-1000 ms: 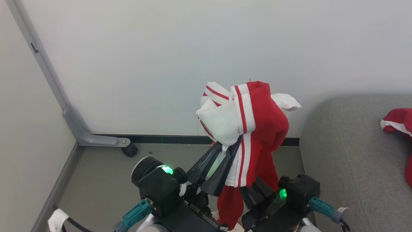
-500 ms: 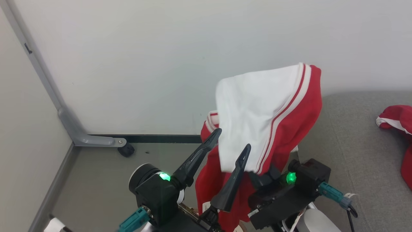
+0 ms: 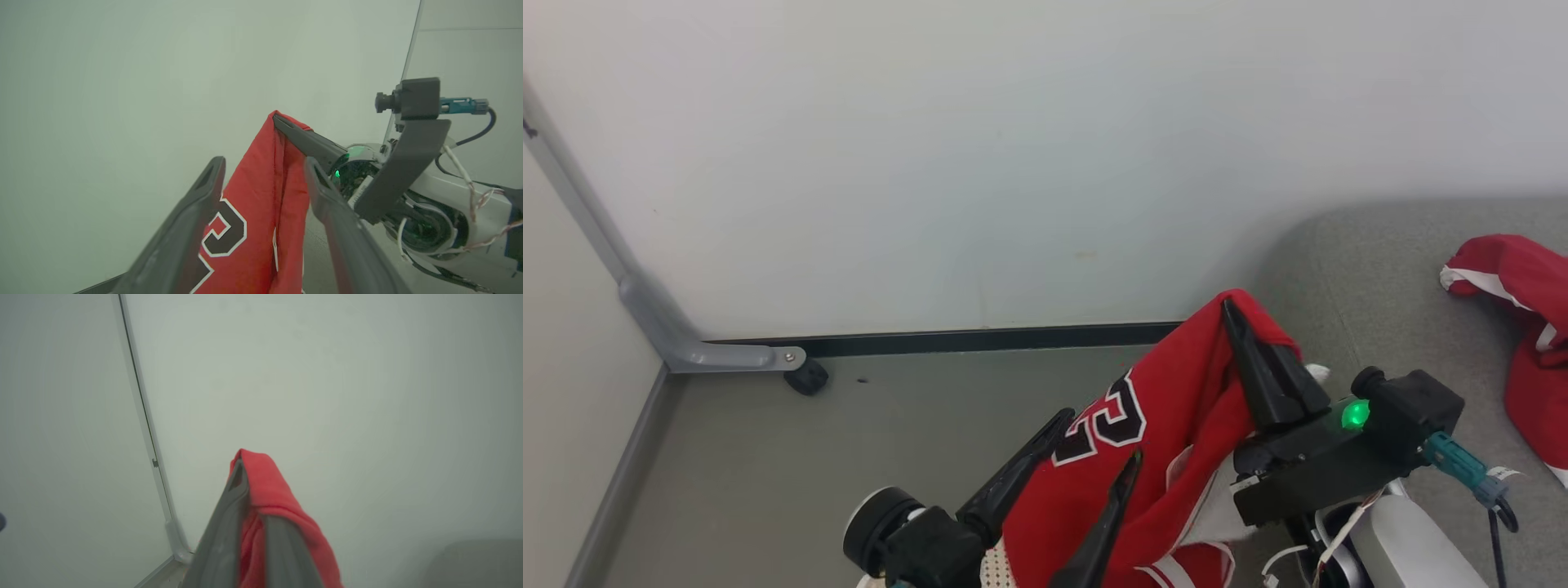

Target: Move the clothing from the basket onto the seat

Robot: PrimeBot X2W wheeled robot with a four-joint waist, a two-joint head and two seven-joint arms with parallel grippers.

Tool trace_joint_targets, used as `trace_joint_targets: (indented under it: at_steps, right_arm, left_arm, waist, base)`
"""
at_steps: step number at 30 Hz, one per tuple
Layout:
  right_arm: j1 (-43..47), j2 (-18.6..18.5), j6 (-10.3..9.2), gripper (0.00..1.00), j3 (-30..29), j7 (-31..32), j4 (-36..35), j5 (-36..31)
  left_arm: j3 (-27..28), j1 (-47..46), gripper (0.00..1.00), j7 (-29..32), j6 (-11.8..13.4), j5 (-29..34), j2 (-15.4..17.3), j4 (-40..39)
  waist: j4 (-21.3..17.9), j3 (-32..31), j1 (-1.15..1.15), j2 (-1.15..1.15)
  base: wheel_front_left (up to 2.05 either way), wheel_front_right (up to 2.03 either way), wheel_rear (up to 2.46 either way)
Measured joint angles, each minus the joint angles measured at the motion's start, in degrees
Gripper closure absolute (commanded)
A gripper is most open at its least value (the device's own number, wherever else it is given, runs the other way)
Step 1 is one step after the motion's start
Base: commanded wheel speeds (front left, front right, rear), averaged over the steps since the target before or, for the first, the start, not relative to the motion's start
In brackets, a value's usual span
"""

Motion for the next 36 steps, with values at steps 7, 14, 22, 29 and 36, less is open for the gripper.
trace_joint_targets:
  at_steps: [7, 14, 22, 29, 36]
  right_arm:
    - [0.57, -2.50, -1.57, 1.00, -3.12, -0.52, -1.36, -0.01]
    - [1.74, -4.33, -3.25, 1.00, -6.41, -1.05, -3.08, 0.00]
    - [1.71, -5.48, -4.80, 1.00, -9.62, -1.49, -5.04, 0.04]
    - [1.35, -6.13, -5.32, 1.00, -12.06, -1.82, -6.03, 0.70]
    - [-3.89, -7.87, -5.32, 1.00, -15.45, -2.00, -5.16, 2.15]
  left_arm:
    - [-0.25, 2.51, 0.00, 0.24, 1.02, 2.56, 1.93, -0.01]
    - [-1.81, 3.20, 0.00, 0.16, 1.19, 3.38, 2.19, -0.22]
    - [-3.52, 3.93, 0.00, -0.07, 0.88, 4.07, 2.25, -0.37]
    - [-3.87, 3.72, 0.00, 0.03, 0.59, 4.50, 2.88, -0.54]
    - [-4.04, 2.16, 0.00, 0.86, 0.09, 6.31, 3.52, -1.32]
  waist:
    - [-1.96, 1.55, 0.00, 0.00]
    - [-4.52, 3.23, 0.00, 0.00]
    - [-8.15, 5.87, 0.00, 0.00]
    - [-11.15, 8.31, 0.00, 0.00]
    - [-14.36, 11.94, 0.00, 0.00]
  base:
    - [0.00, 0.00, 0.00]
    - [0.00, 0.00, 0.00]
    - [0.00, 0.00, 0.00]
    - [0.00, 0.00, 0.00]
    - [0.00, 0.00, 0.00]
